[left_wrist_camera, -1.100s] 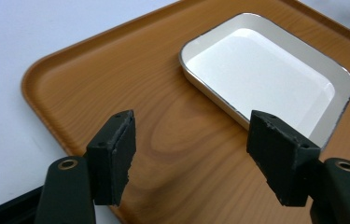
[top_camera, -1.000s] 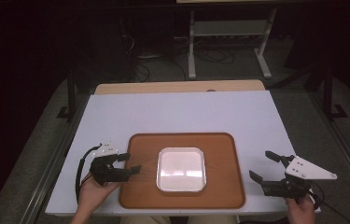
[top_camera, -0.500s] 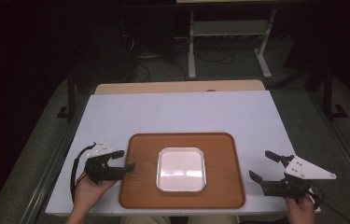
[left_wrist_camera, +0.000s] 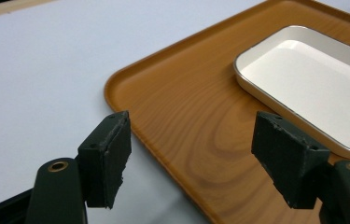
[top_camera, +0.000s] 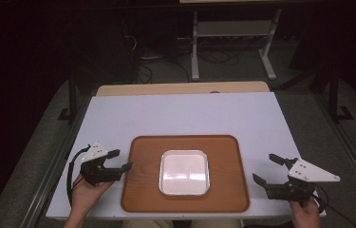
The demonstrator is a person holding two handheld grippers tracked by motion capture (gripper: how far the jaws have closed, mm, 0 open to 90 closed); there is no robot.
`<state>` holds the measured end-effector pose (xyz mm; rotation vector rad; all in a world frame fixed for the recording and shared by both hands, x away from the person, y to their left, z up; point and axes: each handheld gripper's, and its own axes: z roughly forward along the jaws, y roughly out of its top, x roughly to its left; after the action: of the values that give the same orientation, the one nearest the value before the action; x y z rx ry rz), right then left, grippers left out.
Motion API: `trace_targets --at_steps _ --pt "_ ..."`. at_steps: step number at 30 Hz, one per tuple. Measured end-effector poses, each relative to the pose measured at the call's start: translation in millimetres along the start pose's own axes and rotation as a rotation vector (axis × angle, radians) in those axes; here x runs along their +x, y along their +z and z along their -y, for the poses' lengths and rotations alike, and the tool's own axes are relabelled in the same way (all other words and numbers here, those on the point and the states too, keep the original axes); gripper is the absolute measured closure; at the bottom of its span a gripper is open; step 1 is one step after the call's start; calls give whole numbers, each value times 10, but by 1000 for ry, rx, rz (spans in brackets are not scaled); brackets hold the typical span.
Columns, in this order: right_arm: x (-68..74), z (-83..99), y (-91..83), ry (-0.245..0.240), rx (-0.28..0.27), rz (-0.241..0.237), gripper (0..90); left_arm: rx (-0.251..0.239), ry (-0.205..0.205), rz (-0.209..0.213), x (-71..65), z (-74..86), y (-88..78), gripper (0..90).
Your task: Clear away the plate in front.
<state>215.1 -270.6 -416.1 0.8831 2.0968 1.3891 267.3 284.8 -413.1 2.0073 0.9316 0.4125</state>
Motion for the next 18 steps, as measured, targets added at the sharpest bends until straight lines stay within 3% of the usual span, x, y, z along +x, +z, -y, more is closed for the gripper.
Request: trace_targets --at_steps 5,11,18 --pt "0 7 12 1 11 5 125 -22 -2 -17 36 20 -16 275" --pt "-6 23 44 5 38 9 125 -89 -2 -44 37 16 -74 274" --pt "-4 31 63 4 54 8 125 -92 10 -49 13 13 -63 274"
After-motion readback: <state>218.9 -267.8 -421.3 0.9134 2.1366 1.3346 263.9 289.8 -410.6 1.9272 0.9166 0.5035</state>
